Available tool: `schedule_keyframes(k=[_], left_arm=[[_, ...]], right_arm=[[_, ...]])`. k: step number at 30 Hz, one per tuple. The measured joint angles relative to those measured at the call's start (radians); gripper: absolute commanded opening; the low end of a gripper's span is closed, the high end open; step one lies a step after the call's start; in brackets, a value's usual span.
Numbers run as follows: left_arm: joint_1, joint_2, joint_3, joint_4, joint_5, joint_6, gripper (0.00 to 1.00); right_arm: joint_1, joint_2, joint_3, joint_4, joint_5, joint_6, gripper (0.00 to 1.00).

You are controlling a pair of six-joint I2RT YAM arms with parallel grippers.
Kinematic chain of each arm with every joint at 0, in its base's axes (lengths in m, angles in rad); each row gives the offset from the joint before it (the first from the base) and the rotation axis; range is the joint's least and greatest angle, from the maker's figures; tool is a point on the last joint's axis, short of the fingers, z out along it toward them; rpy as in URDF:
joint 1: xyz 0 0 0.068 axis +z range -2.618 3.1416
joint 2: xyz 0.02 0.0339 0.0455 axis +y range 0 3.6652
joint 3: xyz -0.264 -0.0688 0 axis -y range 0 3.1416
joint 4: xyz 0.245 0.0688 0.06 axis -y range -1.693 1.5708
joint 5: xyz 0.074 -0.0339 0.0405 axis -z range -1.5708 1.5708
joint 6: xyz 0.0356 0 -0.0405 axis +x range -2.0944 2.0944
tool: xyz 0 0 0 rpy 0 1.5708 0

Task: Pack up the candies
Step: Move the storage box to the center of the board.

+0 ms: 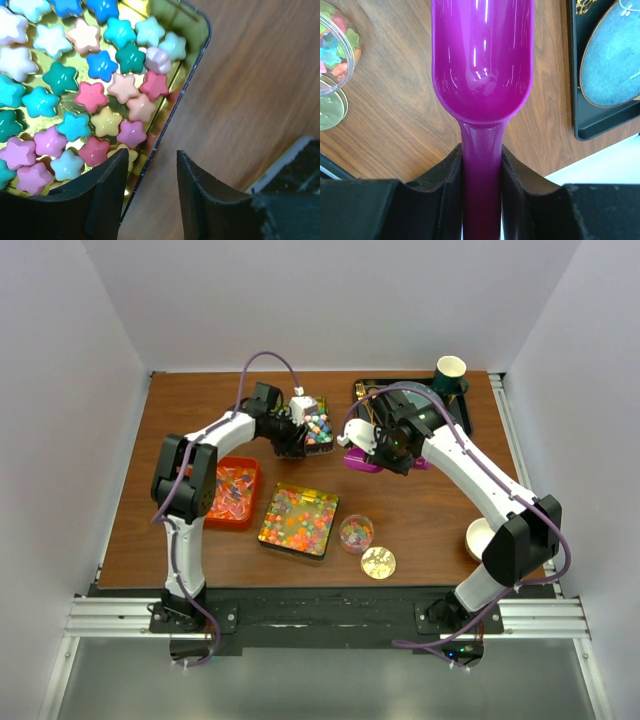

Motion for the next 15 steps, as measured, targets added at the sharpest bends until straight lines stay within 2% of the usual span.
schedule_keyframes(k=[10, 15], left_arm=[[-0.028, -0.215, -0.324, 0.026, 0.005, 0.122, 0.36], [-0.059, -0.264, -0.398, 0.047, 0.014, 0.237, 0.35]], right_arm=[[0.000, -0.001, 0.000, 0.000, 0.000, 0.000, 0.00], [0.000, -0.001, 0.002, -0.001, -0.001, 0.000, 0.00]])
